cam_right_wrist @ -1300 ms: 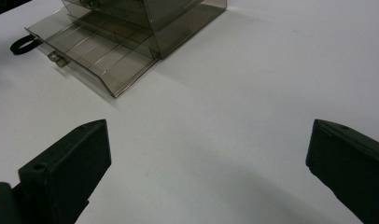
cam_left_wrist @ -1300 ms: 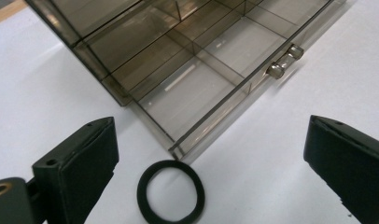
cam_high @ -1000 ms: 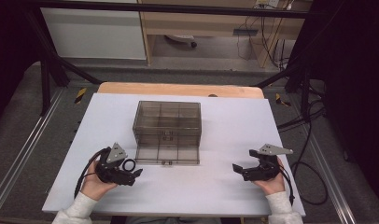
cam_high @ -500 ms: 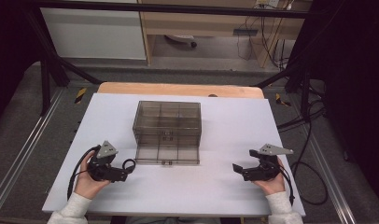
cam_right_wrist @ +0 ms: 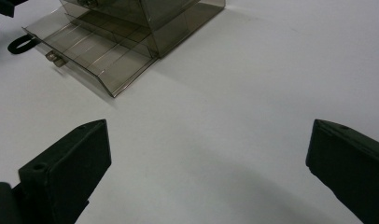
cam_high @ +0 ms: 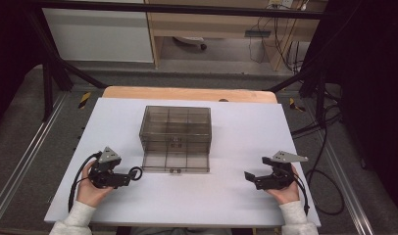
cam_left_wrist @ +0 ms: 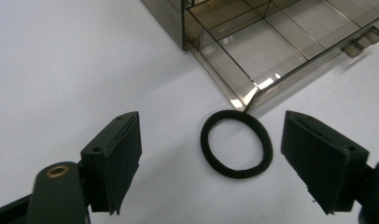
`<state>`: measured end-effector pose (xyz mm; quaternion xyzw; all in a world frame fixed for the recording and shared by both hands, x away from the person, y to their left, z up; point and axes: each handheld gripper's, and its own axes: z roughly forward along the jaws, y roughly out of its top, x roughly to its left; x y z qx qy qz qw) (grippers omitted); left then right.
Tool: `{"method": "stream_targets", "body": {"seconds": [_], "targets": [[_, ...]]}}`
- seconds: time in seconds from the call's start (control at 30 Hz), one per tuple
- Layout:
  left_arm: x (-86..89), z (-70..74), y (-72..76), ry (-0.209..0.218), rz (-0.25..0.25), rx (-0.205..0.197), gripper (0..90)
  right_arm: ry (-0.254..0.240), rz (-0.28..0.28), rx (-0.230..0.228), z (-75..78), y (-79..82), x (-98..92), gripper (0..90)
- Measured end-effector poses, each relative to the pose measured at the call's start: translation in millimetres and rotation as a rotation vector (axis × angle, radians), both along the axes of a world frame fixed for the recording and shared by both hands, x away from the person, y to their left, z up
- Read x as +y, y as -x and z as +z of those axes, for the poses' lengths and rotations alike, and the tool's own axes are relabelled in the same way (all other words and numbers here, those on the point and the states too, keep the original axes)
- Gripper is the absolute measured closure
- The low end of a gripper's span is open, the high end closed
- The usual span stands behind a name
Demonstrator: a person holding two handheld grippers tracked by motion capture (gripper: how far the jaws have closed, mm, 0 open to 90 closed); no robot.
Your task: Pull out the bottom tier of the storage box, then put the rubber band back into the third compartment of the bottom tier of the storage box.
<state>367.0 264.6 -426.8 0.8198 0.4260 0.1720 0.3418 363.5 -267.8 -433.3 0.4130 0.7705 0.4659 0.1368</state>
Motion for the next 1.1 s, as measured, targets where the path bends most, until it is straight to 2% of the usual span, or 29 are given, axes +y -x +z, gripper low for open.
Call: {"method": "stream_targets", "body": {"seconds": [0.37,0.53,0.67,0.9,0.97,1.1], "targets": [[0.6,-5.6,-2.8,-0.006,0.011,0.011,30.8,0.000,0.001,-0.001,0.1,0.1,0.1,0.7],[1.0,-8.2,-4.5,-0.007,0.009,0.028,34.6,0.000,0.000,-0.001,0.0,0.0,-0.2,0.7],[2.9,-8.4,-4.8,0.009,0.014,0.031,40.0,-0.001,-0.001,-0.004,0.7,0.0,-0.3,0.7],[3.1,-9.8,-5.4,0.005,0.031,0.039,49.6,-0.002,-0.001,-0.002,0.6,0.2,-0.3,0.7],[3.0,-10.7,-5.7,0.019,0.030,0.048,52.4,-0.002,0.000,-0.004,0.6,0.0,-0.6,0.7],[1.9,-12.0,-5.8,0.020,0.025,0.058,58.6,0.000,0.000,-0.002,0.2,-0.3,-0.2,0.7]]}}
